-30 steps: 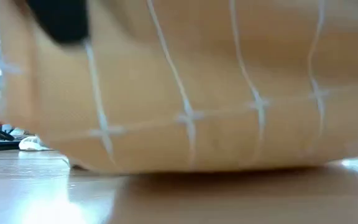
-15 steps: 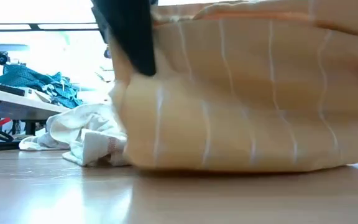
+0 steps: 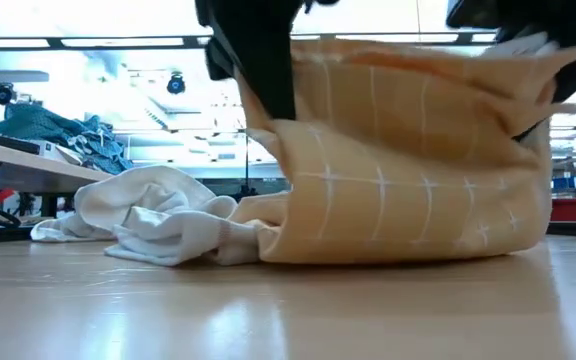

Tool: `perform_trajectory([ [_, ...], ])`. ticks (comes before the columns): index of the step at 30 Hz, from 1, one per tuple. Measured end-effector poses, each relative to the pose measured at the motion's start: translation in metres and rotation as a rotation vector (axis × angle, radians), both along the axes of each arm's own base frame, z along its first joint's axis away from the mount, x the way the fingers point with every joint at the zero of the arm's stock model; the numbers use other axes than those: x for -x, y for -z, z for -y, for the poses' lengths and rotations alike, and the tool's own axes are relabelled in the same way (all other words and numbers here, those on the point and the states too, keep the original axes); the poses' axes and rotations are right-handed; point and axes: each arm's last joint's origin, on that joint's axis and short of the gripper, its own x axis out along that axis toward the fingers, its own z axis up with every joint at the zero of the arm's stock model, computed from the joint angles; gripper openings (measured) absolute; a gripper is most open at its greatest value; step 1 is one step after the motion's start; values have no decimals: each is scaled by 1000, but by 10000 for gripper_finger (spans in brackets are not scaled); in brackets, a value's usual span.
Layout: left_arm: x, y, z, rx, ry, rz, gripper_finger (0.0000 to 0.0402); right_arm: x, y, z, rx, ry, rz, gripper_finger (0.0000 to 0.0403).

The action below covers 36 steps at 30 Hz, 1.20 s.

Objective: Fold towel
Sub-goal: Fold the yellow squared towel

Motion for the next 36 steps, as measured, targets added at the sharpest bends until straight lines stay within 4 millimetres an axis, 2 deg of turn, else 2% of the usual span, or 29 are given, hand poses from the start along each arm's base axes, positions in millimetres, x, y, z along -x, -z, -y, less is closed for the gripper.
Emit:
perform_trajectory([
  [5,-8,1,-25,13,-13,-24,0,-5,1,18,34,48,-26,0],
  [12,-7,3,-43,-23,-4,-92,0,-13,2,43,70,101,-49,0],
  [16,-2,13,-55,-46,-28,-144,0,-17,2,56,88,116,-52,0],
  [20,1,22,-67,-86,-54,-123,4,-20,4,66,95,133,-64,0],
  [25,2,36,-80,-78,-77,-96,39,-22,5,74,106,134,-66,2],
  [28,5,38,-85,-77,-100,-101,65,-25,4,79,111,148,-48,23],
  [31,7,38,-90,-75,-113,-101,90,-27,6,86,119,166,-59,60],
  [36,14,24,-96,-63,-124,-62,128,-33,16,103,134,221,-106,122],
])
